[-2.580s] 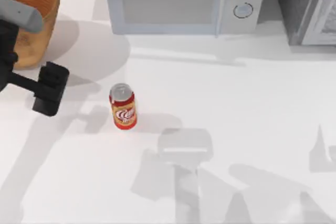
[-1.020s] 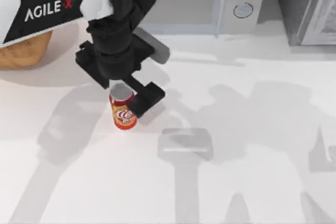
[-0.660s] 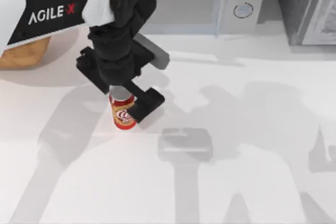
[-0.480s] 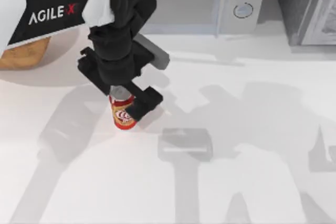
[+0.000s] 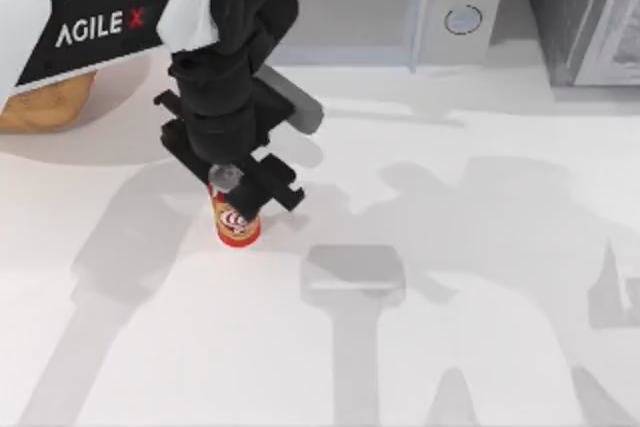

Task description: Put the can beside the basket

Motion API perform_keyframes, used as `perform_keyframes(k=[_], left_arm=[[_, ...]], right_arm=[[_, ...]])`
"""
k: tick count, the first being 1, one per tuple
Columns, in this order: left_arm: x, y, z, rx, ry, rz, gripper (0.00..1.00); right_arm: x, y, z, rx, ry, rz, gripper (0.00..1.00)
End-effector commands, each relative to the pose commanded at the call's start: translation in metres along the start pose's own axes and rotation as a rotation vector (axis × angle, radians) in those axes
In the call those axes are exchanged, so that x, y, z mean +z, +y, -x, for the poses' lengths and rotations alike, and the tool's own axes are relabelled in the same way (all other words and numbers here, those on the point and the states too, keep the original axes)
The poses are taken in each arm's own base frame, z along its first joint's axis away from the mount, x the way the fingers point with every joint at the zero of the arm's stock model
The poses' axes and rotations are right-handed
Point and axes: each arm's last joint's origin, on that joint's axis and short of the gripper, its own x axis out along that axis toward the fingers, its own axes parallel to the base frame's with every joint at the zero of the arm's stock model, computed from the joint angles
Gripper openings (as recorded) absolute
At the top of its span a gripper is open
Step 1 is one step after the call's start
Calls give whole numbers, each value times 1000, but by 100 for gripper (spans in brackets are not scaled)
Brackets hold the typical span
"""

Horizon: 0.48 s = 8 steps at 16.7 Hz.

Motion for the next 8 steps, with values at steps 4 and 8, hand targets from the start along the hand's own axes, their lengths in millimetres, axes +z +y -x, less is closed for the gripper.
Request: perform_keyframes(k=[4, 8], left_arm=[[0, 0, 0, 0, 0, 0, 0], [0, 0, 0, 0, 0, 0, 0]], right_arm=[[0, 0, 0, 0, 0, 0, 100], [0, 0, 0, 0, 0, 0, 100]])
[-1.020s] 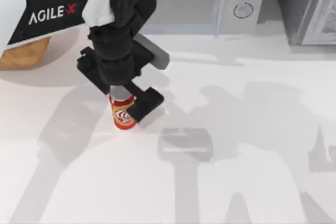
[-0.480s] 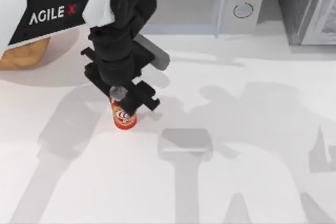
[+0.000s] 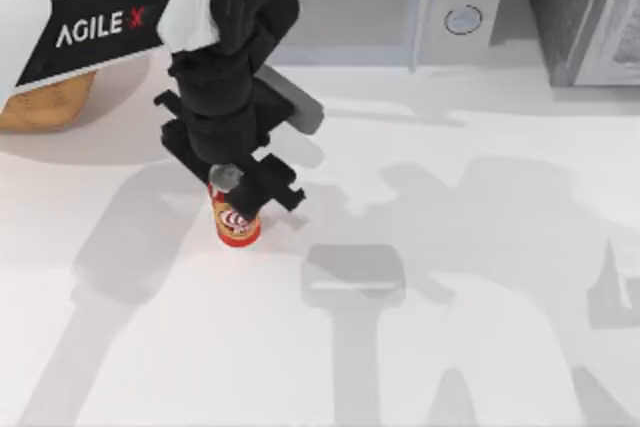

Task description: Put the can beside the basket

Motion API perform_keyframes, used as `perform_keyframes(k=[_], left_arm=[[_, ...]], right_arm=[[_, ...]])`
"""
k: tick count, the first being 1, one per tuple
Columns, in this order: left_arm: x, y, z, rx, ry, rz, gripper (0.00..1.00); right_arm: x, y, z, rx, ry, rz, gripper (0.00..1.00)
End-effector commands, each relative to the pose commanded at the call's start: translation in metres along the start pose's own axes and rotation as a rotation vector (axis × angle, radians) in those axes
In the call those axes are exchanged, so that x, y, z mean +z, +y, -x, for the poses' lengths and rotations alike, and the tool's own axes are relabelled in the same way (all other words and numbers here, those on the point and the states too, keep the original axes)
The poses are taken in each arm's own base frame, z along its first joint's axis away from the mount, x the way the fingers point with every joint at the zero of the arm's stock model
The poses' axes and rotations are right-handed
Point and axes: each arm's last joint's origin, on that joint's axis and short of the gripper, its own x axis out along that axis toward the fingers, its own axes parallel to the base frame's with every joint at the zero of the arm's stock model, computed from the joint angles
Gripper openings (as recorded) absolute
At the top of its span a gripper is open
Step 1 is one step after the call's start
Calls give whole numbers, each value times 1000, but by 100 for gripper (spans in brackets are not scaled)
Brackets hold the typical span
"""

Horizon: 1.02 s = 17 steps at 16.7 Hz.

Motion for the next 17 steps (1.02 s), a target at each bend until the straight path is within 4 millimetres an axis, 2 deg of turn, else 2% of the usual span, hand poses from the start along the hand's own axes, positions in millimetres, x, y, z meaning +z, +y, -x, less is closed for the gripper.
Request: perform_keyframes(k=[5, 9, 12, 17], left_arm=[[-5, 5, 2, 0, -3, 29, 0], [-35, 35, 9, 2, -2, 269, 0], [-53, 46, 13, 4, -1, 459, 0], [-97, 73, 19, 6, 3, 770, 0]], right_arm=[[0, 0, 0, 0, 0, 0, 100], [0, 0, 0, 0, 0, 0, 100], [0, 0, 0, 0, 0, 0, 100], [0, 0, 0, 0, 0, 0, 100]])
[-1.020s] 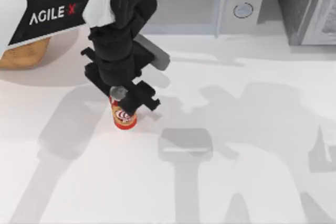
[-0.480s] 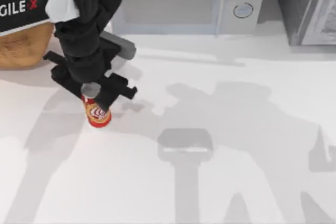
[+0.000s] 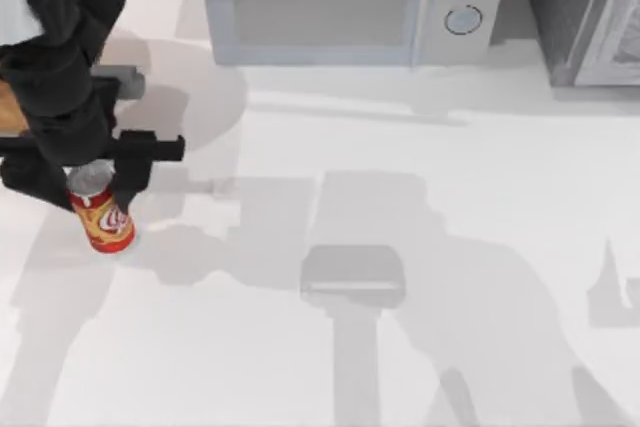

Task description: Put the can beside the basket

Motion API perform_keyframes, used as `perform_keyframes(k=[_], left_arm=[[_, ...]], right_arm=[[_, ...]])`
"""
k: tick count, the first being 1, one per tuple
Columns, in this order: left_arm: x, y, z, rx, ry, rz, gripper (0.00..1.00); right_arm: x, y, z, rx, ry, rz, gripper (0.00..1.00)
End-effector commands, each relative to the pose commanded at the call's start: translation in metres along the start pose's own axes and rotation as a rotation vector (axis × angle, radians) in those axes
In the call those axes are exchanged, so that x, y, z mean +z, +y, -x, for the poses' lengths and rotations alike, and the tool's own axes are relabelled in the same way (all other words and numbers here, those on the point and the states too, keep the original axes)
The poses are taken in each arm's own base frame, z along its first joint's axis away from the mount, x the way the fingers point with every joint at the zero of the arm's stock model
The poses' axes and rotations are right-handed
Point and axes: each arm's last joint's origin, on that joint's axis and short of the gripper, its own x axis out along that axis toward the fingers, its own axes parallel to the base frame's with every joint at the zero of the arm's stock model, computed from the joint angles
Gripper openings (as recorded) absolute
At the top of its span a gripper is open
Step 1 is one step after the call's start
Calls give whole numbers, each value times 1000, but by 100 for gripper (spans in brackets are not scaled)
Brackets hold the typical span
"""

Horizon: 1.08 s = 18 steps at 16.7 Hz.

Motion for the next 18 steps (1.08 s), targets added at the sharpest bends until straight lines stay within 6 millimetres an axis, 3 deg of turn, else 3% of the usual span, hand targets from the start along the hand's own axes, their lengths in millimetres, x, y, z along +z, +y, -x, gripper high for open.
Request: perform_keyframes(k=[15, 18], left_arm=[[-1, 3, -7, 0, -3, 16, 0], [-1, 3, -7, 0, -3, 16, 23]], right_arm=[[0, 0, 0, 0, 0, 0, 100], [0, 0, 0, 0, 0, 0, 100]])
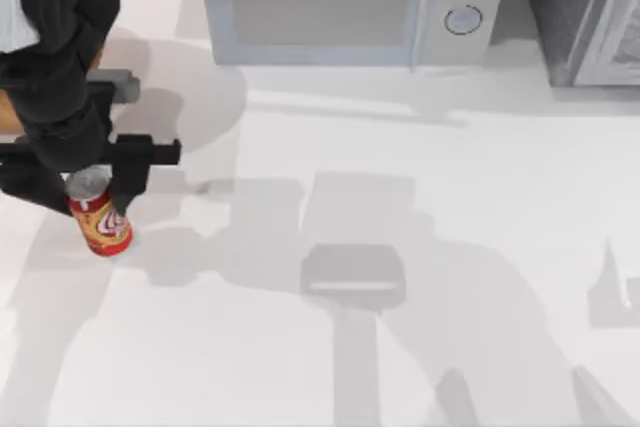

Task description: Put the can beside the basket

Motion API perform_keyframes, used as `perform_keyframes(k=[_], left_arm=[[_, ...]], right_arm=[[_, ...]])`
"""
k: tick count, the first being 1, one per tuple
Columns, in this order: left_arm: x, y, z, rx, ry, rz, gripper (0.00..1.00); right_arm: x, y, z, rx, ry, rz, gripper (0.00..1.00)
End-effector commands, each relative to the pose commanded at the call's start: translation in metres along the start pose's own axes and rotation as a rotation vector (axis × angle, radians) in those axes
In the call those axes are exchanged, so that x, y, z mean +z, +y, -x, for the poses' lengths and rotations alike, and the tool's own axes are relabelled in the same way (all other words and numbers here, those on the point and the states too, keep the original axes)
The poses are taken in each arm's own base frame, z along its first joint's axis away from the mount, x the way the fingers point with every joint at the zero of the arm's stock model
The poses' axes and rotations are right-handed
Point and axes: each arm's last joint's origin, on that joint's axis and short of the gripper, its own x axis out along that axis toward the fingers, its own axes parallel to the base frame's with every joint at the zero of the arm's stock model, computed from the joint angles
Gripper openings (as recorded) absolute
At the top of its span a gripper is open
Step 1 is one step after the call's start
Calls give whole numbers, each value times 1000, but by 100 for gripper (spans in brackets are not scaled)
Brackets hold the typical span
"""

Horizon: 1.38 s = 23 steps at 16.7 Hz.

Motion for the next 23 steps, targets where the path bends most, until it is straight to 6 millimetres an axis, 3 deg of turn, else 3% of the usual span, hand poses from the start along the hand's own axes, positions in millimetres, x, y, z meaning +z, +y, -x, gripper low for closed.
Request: perform_keyframes(k=[10, 20, 23], left_arm=[[0, 0, 0, 0, 0, 0, 98], [0, -1, 1, 0, -1, -2, 100], [2, -1, 15, 0, 0, -2, 100]], right_arm=[[0, 0, 0, 0, 0, 0, 100], [0, 0, 0, 0, 0, 0, 100], [0, 0, 0, 0, 0, 0, 100]])
